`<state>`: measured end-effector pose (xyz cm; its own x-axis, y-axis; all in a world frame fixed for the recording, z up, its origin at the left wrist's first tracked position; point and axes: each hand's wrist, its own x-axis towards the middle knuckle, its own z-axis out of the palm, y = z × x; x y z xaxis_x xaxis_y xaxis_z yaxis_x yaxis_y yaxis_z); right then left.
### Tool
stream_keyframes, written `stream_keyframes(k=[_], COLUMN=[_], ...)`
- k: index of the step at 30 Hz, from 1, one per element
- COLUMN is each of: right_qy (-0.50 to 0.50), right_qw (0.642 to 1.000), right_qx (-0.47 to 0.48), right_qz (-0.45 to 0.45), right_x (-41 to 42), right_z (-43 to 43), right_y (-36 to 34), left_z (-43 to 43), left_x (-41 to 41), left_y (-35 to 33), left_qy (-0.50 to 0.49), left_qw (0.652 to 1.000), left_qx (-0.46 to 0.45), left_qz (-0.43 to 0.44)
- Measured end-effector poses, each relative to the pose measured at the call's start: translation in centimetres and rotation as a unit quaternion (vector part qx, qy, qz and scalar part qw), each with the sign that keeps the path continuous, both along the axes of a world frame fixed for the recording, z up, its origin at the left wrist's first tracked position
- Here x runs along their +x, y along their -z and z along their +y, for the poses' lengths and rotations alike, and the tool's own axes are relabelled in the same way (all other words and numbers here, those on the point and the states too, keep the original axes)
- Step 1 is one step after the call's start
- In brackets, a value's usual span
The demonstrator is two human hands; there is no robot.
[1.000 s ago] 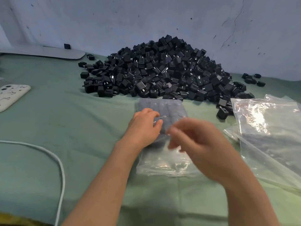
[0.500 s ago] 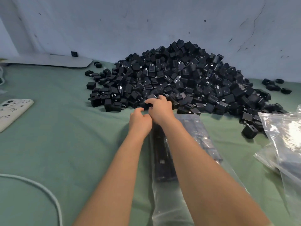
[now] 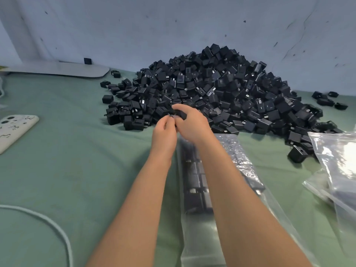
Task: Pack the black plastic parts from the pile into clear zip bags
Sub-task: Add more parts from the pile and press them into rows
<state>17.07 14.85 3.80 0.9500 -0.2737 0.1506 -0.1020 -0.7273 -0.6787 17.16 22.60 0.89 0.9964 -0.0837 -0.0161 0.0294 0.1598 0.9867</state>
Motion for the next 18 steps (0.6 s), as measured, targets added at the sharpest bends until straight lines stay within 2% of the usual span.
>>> stream_keyframes(k=[6, 10, 13, 15, 18], right_qy=[-0.067, -0.08, -0.03, -0.006, -0.065], right_qw=[0.997, 0.994, 0.987, 0.985, 0.99], right_qx=[-0.031, 0.065, 0.124, 0.108, 0.084], right_qz=[0.01, -0.027, -0.101, -0.136, -0.094], right_x=[-5.8, -9.6, -12.6, -14.5, -16.5], right_z=[-1.1, -2.3, -3.1, -3.4, -3.1], right_y=[-1.7, -0.8, 0.1, 0.6, 1.2], left_z=[0.5, 0.9, 1.1, 1.3, 1.7], left_x=[-2.7, -4.7, -6.4, -7.3, -8.4], left_y=[-0.9, -0.9, -0.5, -0.4, -0.4], left_qy=[0.045, 0.056, 0.081, 0.096, 0.129], left_qw=[0.999, 0.998, 0.994, 0.992, 0.986], left_qx=[-0.026, 0.02, 0.045, 0.064, 0.093], left_qz=[0.0, -0.028, -0.054, -0.055, -0.053])
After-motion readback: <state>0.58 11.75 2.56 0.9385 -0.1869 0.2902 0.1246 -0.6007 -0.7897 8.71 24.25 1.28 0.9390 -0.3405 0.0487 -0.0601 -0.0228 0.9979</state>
